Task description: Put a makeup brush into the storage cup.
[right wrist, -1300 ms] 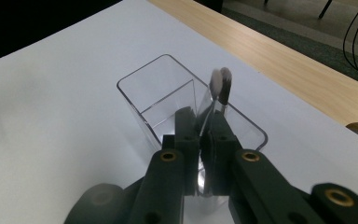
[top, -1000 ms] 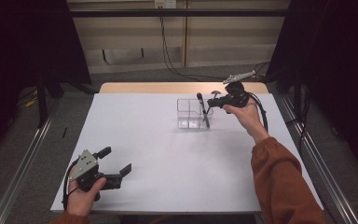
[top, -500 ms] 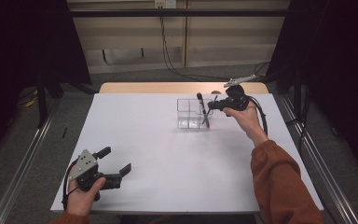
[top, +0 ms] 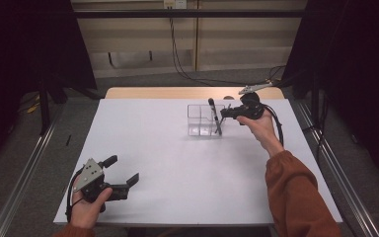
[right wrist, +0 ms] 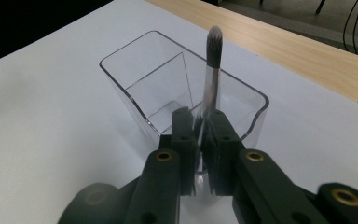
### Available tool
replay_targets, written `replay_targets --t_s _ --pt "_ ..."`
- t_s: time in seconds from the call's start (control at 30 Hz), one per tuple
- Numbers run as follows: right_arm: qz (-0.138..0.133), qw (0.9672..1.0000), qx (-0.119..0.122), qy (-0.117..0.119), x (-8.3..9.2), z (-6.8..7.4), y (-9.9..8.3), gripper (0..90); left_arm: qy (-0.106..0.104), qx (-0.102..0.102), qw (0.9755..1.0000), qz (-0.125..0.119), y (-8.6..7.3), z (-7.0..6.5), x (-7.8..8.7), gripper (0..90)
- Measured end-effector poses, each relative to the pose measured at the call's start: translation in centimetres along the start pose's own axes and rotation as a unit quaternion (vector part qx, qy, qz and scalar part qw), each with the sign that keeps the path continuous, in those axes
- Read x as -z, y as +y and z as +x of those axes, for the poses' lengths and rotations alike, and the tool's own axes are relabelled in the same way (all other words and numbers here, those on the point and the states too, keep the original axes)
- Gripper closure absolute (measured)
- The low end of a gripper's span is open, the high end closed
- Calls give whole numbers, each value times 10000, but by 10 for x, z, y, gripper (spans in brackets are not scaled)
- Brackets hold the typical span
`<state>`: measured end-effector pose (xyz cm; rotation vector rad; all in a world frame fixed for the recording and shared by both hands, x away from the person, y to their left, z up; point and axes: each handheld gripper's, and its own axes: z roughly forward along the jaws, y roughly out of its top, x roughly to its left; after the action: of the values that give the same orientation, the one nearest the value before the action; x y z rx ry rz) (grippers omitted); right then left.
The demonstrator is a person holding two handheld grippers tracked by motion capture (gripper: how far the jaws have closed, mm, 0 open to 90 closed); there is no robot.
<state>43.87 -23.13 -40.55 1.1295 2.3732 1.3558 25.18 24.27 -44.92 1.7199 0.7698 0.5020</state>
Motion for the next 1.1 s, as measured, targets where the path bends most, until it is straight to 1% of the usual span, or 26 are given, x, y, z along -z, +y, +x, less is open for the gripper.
replay_targets --t_s 0.13,0.2,0.33,0.4,0.43,0.5,0.6,0.67,0.7,0.73,0.77,0.87,0.93,0.97,1.03,1.1 --pt "-36 10000 -19 -54 2 -1 -2 796 10 1 10000 -5 0 0 0 23" --pt "-71 9999 -44 -57 3 -1 -3 760 6 4 10000 -6 0 0 0 23" --pt "-184 9997 -49 -155 4 0 -5 664 17 -1 10000 -7 0 0 0 23" --pt "-187 9996 -52 -219 4 0 -6 598 15 3 10000 -5 0 0 0 23" --pt "-171 9995 -85 -243 3 0 -7 540 11 7 10000 -13 0 0 0 23" --pt "-197 9994 -127 -270 4 -1 -8 504 28 -2 10000 -10 0 0 1 23" --pt "-343 9990 -162 -235 5 -2 -11 409 38 9 10000 -8 0 1 0 23" --pt "-371 9988 -131 -302 6 -2 -12 303 26 18 10000 -29 0 0 -1 23" --pt "-356 9988 -125 -308 6 -2 -13 288 19 18 10000 -29 1 0 -1 23" --pt "-364 9986 -90 -370 7 -2 -13 258 26 7 10000 -9 1 0 -1 23" --pt "-428 9982 -76 -421 8 -2 -13 210 26 2 10000 -10 1 0 -2 23" --pt "-567 9972 -93 -472 10 -1 -13 119 40 36 10000 -29 1 1 -2 23" --pt "-605 9971 -61 -458 11 -1 -13 99 39 52 10000 -30 1 1 -3 23" --pt "-671 9967 -80 -440 11 0 -15 71 44 48 10000 -16 1 1 -3 23" --pt "-725 9961 -116 -482 11 -1 -17 25 50 65 10000 -13 1 1 -3 23" --pt "-772 9959 -34 -461 12 -1 -20 14 59 78 10000 -16 1 2 -2 23"
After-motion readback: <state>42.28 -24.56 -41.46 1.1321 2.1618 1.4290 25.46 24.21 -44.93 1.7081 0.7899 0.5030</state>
